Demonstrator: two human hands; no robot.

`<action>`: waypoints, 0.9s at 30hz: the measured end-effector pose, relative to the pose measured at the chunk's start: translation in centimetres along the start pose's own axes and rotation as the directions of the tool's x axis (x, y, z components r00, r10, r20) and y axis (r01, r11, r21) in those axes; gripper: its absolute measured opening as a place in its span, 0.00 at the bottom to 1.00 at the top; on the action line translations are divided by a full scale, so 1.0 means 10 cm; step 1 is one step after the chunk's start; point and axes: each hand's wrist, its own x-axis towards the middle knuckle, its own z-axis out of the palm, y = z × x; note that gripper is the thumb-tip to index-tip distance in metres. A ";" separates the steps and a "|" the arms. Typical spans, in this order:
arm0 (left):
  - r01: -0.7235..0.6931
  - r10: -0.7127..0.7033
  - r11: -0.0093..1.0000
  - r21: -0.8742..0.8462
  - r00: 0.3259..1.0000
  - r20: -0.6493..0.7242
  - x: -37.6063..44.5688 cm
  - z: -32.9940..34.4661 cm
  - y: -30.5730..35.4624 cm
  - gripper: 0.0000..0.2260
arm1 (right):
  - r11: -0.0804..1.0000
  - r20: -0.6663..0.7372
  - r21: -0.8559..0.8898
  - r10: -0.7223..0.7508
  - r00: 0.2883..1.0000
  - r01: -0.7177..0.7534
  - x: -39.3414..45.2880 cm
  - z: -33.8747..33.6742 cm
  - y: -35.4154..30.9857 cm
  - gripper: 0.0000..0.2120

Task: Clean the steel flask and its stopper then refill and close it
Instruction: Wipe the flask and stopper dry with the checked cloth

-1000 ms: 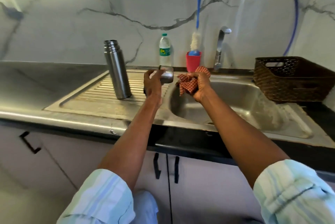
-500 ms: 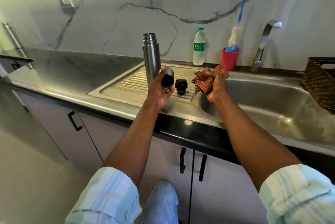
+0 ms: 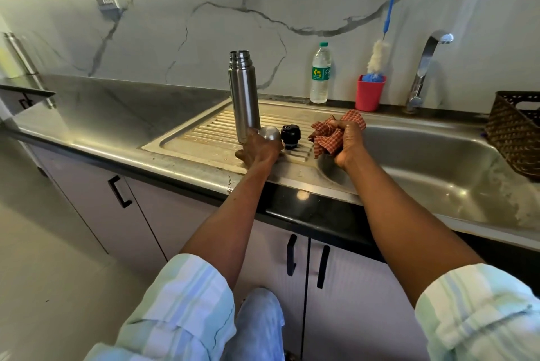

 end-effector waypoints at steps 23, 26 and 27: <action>-0.453 0.382 0.735 0.504 0.891 0.243 0.03 0.32 0.40 0.22 | 0.988 -0.039 -0.115 -0.111 0.993 0.106 -0.08 0.01 -0.05 0.13; -0.409 0.318 0.733 0.544 0.913 0.257 0.04 0.40 0.40 0.12 | 0.977 -0.054 -0.169 -0.141 0.988 0.130 -0.04 -0.03 -0.08 0.12; -0.408 0.328 0.740 0.534 0.913 0.244 0.04 0.41 0.39 0.12 | 0.975 -0.056 -0.172 -0.152 0.987 0.141 -0.04 -0.03 -0.08 0.13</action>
